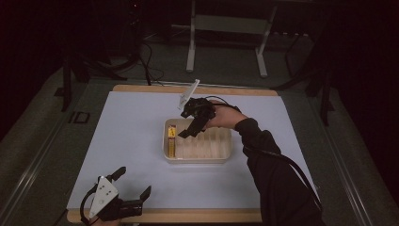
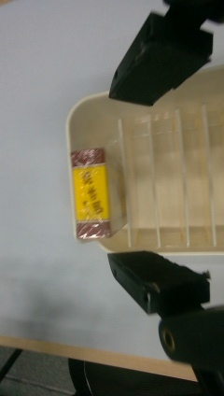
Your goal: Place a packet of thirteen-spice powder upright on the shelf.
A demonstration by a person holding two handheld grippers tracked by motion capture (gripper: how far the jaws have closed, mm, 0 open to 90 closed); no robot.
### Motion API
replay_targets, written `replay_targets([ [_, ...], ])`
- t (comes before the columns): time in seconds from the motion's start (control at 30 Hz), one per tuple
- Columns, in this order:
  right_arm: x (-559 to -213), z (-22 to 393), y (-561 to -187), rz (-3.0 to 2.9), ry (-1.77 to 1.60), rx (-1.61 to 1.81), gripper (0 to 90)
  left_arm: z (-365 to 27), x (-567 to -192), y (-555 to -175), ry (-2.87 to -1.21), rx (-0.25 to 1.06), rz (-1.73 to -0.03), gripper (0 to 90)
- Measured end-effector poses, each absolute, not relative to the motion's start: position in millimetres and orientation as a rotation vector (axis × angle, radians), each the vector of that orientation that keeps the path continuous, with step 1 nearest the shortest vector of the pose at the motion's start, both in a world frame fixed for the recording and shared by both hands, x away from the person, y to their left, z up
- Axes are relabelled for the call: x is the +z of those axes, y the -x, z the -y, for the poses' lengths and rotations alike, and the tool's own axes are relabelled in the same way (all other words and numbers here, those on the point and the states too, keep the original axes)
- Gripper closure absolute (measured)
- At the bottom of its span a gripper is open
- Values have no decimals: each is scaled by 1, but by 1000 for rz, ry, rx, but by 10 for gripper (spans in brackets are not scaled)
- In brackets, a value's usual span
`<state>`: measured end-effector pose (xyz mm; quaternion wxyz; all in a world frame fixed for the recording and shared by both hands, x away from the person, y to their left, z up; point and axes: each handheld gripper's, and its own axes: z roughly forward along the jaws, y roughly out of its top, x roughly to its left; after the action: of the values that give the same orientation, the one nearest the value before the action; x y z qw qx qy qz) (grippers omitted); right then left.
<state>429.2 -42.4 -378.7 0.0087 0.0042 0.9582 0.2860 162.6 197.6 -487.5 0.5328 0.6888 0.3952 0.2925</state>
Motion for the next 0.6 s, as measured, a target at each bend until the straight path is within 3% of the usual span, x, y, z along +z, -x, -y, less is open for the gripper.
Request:
replay_targets([
  [0.2,-374,54,-429,-2988,-105,908,104,-197,-488,-163,-1645,698,-944,0],
  [0.6,-363,75,-426,-2919,-250,956,103,-197,-488,-165,-1648,695,-944,0],
])
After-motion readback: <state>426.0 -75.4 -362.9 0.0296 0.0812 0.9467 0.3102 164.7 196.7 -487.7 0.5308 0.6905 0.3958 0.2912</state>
